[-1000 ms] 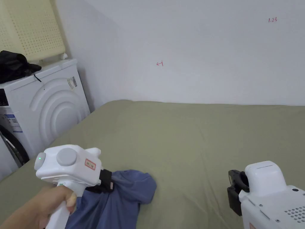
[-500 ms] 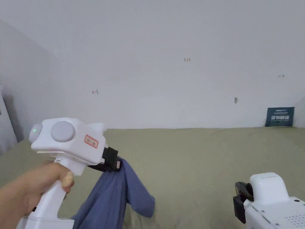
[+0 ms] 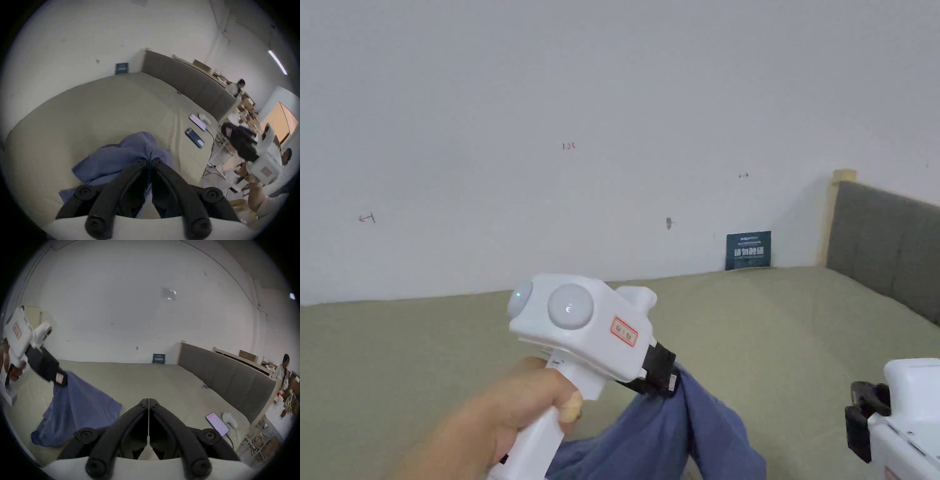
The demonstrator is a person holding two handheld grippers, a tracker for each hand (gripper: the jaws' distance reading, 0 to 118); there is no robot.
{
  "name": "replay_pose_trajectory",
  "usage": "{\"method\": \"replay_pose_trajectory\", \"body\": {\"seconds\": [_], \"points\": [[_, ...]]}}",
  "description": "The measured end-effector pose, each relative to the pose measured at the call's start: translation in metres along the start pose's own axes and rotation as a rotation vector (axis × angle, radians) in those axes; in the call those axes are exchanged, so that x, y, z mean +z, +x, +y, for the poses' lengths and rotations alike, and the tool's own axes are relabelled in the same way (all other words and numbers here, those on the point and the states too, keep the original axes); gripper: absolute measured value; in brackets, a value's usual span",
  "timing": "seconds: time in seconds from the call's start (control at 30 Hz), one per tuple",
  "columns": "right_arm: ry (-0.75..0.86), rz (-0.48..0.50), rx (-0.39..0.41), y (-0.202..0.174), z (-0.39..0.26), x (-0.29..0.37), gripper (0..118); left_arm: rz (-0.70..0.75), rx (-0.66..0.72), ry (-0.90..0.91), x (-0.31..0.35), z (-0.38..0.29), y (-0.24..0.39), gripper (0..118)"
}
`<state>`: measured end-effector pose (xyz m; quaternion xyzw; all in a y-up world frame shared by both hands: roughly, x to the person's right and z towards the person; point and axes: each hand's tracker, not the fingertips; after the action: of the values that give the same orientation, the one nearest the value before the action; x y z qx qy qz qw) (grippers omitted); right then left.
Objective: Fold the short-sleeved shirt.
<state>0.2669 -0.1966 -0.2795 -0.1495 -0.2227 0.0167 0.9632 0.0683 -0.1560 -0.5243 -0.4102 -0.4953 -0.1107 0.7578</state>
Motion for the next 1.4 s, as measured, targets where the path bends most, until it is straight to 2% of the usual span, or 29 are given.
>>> {"method": "replay_pose_trajectory", "body": {"seconds": [0.1,0.23,0.27,0.3,0.33,0.37,0.4,0.5,0.6,0.7,0.83,0.9,1.07,1.17,1.3,1.4], "points": [[-0.012,-0.016,-0.008,0.011,-0.006,0.004,2,-0.038,0.016,-0.074,-0.044,-0.017,0.011,7],[-0.023,-0.018,0.000,0.014,-0.012,0.006,2,-0.086,0.103,-0.149,-0.088,-0.048,0.007,7],[-0.025,-0.017,-0.001,0.013,-0.013,0.005,2,-0.099,0.127,-0.166,-0.097,-0.056,0.004,11],[-0.026,-0.013,-0.002,0.012,-0.014,0.005,2,-0.098,0.145,-0.178,-0.102,-0.062,0.002,30],[-0.029,-0.009,-0.003,0.010,-0.014,0.004,2,-0.065,0.163,-0.178,-0.105,-0.067,-0.001,79],[-0.032,-0.004,-0.004,0.008,-0.014,0.003,2,-0.024,0.180,-0.190,-0.108,-0.071,-0.002,107],[-0.036,0.006,-0.006,0.005,-0.013,0.003,2,-0.003,0.198,-0.201,-0.106,-0.074,-0.006,113],[-0.038,0.037,-0.002,-0.006,-0.013,0.002,2,-0.015,0.286,-0.100,-0.069,-0.080,-0.023,90],[-0.047,0.071,-0.007,-0.018,-0.010,-0.001,2,0.071,0.320,0.085,-0.011,-0.092,-0.039,74],[-0.050,0.101,-0.004,-0.031,-0.009,-0.002,2,0.214,0.339,0.269,0.053,-0.122,-0.046,3],[-0.056,0.139,0.008,-0.048,-0.010,-0.003,2,0.620,0.380,0.403,0.113,-0.179,-0.051,0],[-0.061,0.153,0.007,-0.056,-0.015,-0.005,2,0.715,0.359,0.411,0.132,-0.212,-0.054,0],[-0.108,0.175,0.011,-0.075,-0.037,-0.014,2,0.681,0.497,0.314,0.150,-0.284,-0.078,0],[-0.134,0.188,0.019,-0.083,-0.044,-0.016,2,0.681,0.516,0.271,0.147,-0.300,-0.090,0],[-0.140,0.202,0.034,-0.089,-0.047,-0.021,2,0.609,0.535,0.259,0.137,-0.287,-0.114,0],[-0.166,0.209,0.038,-0.091,-0.046,-0.029,2,0.548,0.527,0.238,0.122,-0.249,-0.145,0]]}}
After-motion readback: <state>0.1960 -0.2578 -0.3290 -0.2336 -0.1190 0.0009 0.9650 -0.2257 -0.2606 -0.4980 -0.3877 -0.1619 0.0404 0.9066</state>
